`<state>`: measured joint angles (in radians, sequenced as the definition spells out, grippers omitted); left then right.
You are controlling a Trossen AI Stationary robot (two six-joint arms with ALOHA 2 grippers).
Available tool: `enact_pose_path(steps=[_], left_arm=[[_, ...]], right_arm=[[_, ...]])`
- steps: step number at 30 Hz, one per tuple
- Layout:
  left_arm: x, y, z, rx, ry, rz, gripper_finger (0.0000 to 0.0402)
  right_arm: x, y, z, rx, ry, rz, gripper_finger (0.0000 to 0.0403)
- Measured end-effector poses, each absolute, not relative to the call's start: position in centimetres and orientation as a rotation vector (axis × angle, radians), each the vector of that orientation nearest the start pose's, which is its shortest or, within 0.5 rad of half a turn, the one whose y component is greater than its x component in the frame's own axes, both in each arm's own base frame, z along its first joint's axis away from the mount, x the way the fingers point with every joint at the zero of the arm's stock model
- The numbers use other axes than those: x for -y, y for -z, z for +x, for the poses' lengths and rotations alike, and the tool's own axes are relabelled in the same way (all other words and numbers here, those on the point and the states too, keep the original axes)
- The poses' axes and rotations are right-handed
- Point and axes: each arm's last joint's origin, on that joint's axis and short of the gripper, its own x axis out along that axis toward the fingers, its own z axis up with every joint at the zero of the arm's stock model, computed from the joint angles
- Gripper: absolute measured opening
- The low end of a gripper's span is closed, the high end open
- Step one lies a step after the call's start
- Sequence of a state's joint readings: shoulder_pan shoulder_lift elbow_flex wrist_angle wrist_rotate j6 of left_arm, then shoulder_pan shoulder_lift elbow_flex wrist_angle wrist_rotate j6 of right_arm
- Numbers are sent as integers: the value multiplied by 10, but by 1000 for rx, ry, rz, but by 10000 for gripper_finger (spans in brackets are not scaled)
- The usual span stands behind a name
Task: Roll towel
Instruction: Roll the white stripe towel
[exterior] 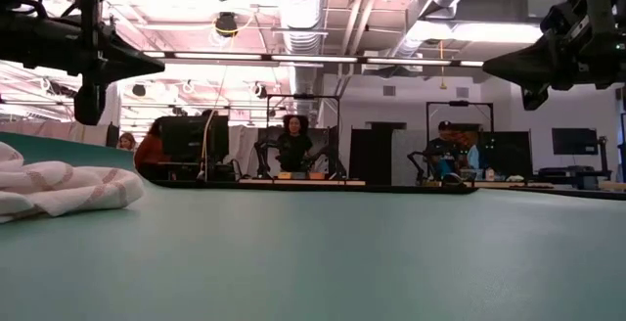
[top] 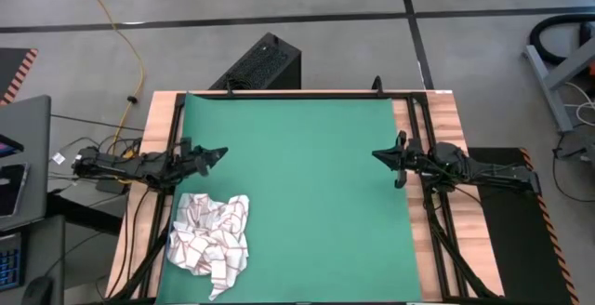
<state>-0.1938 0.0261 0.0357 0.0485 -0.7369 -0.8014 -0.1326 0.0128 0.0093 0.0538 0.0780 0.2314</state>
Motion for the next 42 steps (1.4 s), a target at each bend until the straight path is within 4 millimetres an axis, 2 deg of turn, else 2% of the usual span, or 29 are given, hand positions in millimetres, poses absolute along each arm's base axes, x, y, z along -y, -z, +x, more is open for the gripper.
enact_pose_path(steps=[2, 5, 10, 14, 17, 20, 23, 26, 29, 32, 36, 38, 42], left_arm=[[-4, -177, 90, 276, -572, -753, 0], [-5, -177, 90, 302, -601, -793, 0], [-5, -176, 90, 300, -606, -791, 0], [-4, -187, 90, 399, -524, -882, 0], [-3, -205, 87, 492, -384, -860, 1], [-2, -233, 79, 610, -272, -801, 7], [-1, -265, 74, 629, -229, -673, 20], [1, -299, 76, 575, -176, -563, 38], [7, -329, 89, 415, -70, -515, 58], [15, -346, 108, 82, 30, -549, 79], [26, -347, 129, -481, 82, -609, 103], [34, -342, 141, -703, 138, -632, 111], [61, -331, 161, -947, 369, -599, 116]], right_arm=[[16, -172, 96, 86, 218, 228, 22], [16, -172, 96, 93, 217, 294, 22], [16, -173, 96, 113, 201, 398, 22], [15, -187, 94, 259, 163, 465, 22], [15, -204, 89, 436, 125, 448, 22], [15, -220, 82, 563, 142, 424, 30], [15, -236, 77, 596, 169, 398, 52], [15, -249, 75, 584, 183, 378, 81], [15, -257, 77, 533, 195, 378, 114], [16, -258, 82, 462, 211, 379, 143], [17, -254, 88, 412, 221, 380, 172], [17, -253, 91, 394, 225, 381, 181], [18, -251, 95, 365, 231, 381, 189]])
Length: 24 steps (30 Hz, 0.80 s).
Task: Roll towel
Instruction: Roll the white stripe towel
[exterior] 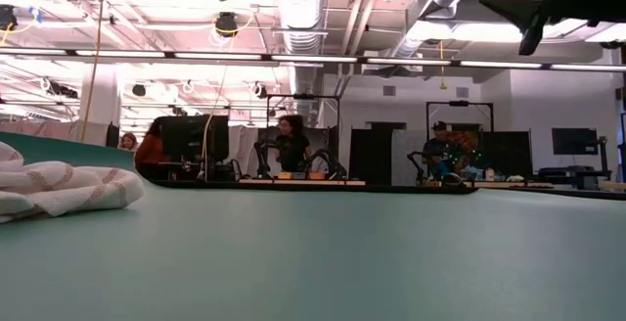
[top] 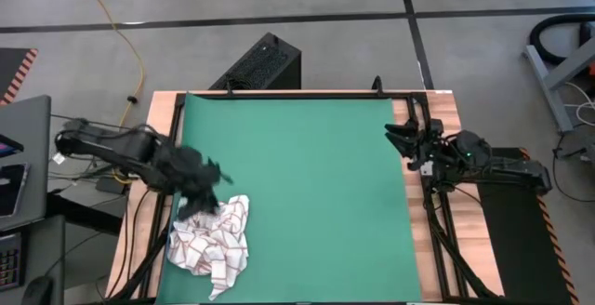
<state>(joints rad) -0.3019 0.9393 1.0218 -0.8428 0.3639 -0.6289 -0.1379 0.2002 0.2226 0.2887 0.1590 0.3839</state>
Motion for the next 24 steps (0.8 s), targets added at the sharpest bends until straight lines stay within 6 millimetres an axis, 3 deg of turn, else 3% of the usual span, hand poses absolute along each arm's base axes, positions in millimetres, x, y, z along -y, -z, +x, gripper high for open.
enact_pose_path(steps=[5, 9, 24], left_arm=[[98, -314, 165, -1105, 506, -455, 110], [111, -307, 158, -1152, 499, -350, 109], [113, -240, 153, -1204, 492, -218, 109]], right_arm=[[18, -249, 98, 342, 234, 382, 188], [18, -248, 99, 333, 233, 382, 188], [18, -248, 100, 333, 229, 415, 187]])
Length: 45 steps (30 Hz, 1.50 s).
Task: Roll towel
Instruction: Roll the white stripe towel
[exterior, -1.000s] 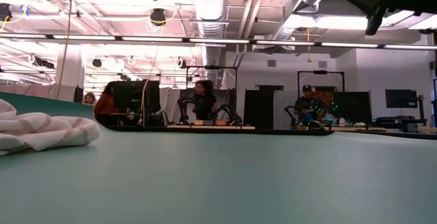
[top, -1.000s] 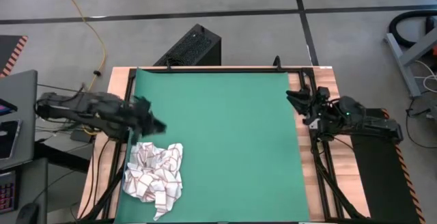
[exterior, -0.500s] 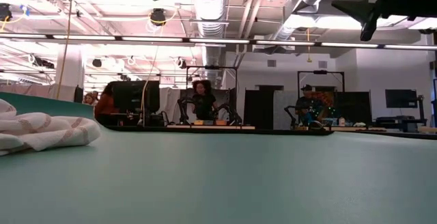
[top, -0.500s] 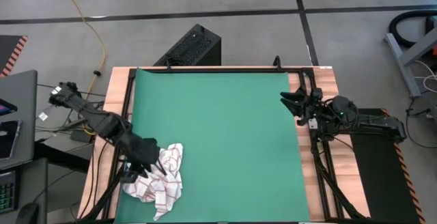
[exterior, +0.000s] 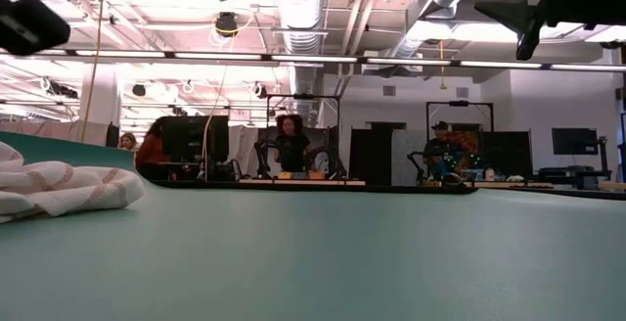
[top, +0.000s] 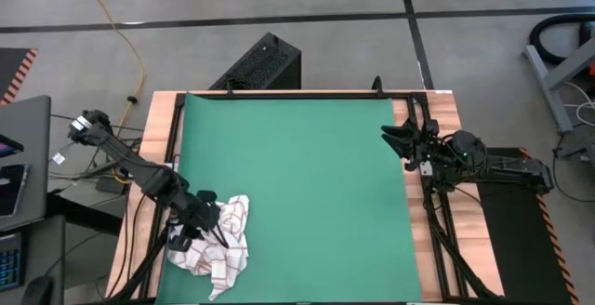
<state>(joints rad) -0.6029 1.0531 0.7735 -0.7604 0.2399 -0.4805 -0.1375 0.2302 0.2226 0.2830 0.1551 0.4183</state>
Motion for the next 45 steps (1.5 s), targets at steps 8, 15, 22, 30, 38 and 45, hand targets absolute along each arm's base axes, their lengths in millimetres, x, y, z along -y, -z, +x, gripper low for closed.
enact_pose_path(steps=[8, 15, 22, 30, 38, 45], left_arm=[[115, -218, 150, -1237, 576, -292, 105], [114, -217, 149, -1251, 582, -277, 17], [112, -246, 163, -1134, 459, -340, 1], [69, -337, 192, -762, 114, -267, 0], [24, -404, 200, -513, -44, -269, 0], [6, -380, 216, -627, -109, -257, 0]], right_arm=[[18, -247, 100, 318, 232, 416, 187], [18, -246, 100, 315, 233, 417, 187], [19, -245, 102, 302, 234, 434, 187], [19, -235, 121, 178, 193, 432, 187], [21, -234, 142, 191, 141, 428, 187], [14, -230, 164, 121, 90, 319, 187]])
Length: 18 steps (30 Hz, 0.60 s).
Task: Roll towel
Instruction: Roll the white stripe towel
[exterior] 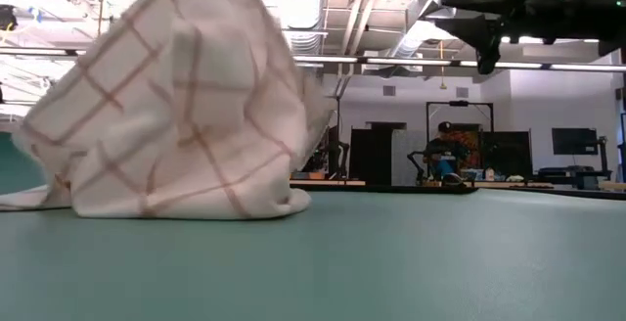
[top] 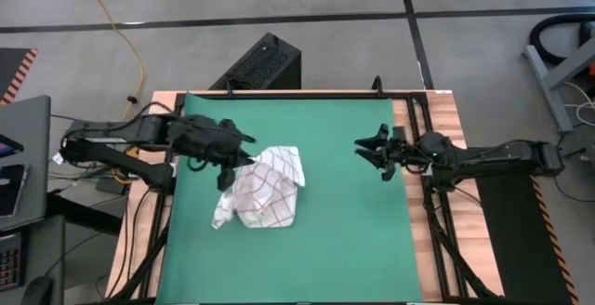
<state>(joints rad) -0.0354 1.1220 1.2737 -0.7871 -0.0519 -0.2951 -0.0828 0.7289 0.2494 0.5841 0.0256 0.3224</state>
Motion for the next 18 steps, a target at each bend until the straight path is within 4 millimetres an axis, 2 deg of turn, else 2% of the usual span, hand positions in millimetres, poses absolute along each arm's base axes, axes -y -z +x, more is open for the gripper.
enact_pose_path(steps=[2, 7, 9, 11, 18], left_arm=[[3, -368, 226, -699, -104, -270, 0], [1, -355, 244, -759, -39, -266, 0], [0, -350, 249, -782, -40, -263, 0], [0, -347, 253, -796, -41, -264, 0], [-2, -348, 253, -786, -73, -253, 0]], right_arm=[[9, -228, 176, 39, 69, 211, 187], [-3, -222, 211, -170, 69, -40, 187], [-5, -223, 228, -205, 68, -72, 187], [-6, -216, 243, -267, 89, -81, 187], [-13, -203, 298, -360, 88, -100, 187]])
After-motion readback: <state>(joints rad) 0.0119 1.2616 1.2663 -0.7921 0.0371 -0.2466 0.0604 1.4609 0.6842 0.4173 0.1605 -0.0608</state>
